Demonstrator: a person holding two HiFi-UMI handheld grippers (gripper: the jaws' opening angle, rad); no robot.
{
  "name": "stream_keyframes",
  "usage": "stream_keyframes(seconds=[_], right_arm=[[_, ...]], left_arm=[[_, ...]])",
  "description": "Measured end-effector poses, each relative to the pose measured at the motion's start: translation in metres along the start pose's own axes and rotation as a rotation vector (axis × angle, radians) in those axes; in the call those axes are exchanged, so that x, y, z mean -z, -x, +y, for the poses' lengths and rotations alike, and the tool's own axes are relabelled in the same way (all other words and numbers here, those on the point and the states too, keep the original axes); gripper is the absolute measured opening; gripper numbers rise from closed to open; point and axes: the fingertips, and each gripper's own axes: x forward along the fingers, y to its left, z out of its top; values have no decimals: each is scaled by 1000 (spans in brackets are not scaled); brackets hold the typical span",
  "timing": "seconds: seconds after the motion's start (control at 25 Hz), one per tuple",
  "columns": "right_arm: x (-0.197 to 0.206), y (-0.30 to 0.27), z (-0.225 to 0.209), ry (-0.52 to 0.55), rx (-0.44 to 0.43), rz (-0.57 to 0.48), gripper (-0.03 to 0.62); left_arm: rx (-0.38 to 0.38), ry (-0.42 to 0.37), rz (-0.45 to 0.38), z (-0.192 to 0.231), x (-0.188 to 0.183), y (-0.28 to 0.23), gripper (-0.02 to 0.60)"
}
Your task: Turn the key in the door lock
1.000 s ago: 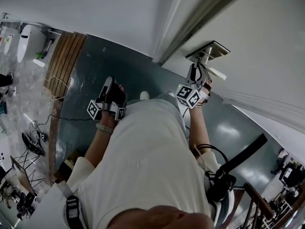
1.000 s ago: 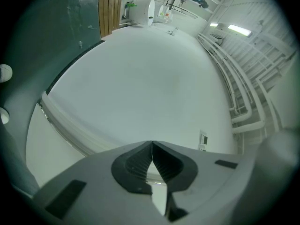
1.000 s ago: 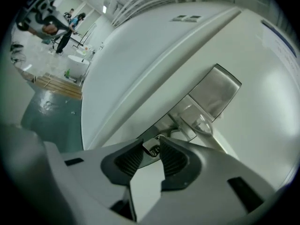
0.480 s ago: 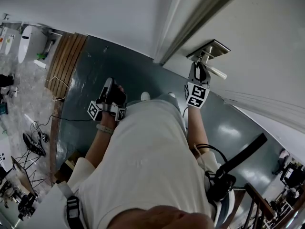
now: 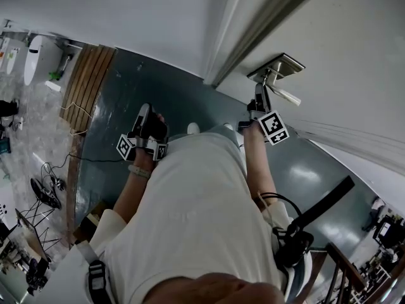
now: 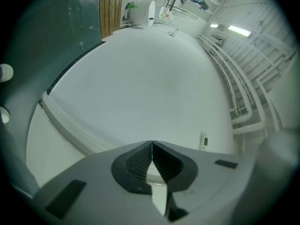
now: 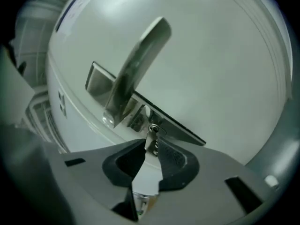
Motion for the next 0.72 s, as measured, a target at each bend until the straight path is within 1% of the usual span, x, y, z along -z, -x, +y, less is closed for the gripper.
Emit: stream_keyframes(seconds=[0.04,0.08,0.12,0.2,0.28,0.32,0.36,0.4,0.48,0.52,0.56,0.72], right_arm=[[0,0,0,-49,-12,-3,80],[0,0,0,-49,-17,1,80],[1,0,0,9,-8,13,80],[1,1,-3,224,55,48,80],[1,0,-5,422,146,69,80],[1,-1,-6,490,188,73,80],[1,-2,-7,532,225,78,80],[1,-5,-9,550,254,87,81],[2,-11,-13,525,289,105,80],[2,-14,-14,494,294,107,80],[3,-15,-14,464,293,103,61],[3,-14,-13,377,270,90,58]], left_arm=[[0,2,-2,0,0,0,8],[1,3,-4,0,-1,1,8],[1,4,-5,0,-1,1,8],[0,6,-8,0,-2,1,8],[1,6,-9,0,-2,0,8],[2,7,-9,0,-2,-1,8],[3,8,-8,0,-2,-1,8],[3,10,-6,1,-2,-1,8],[1,12,-6,2,-2,-1,8],[0,14,-8,3,-2,-1,8],[0,15,-10,3,-2,-1,8],[5,17,-25,3,-4,2,8]])
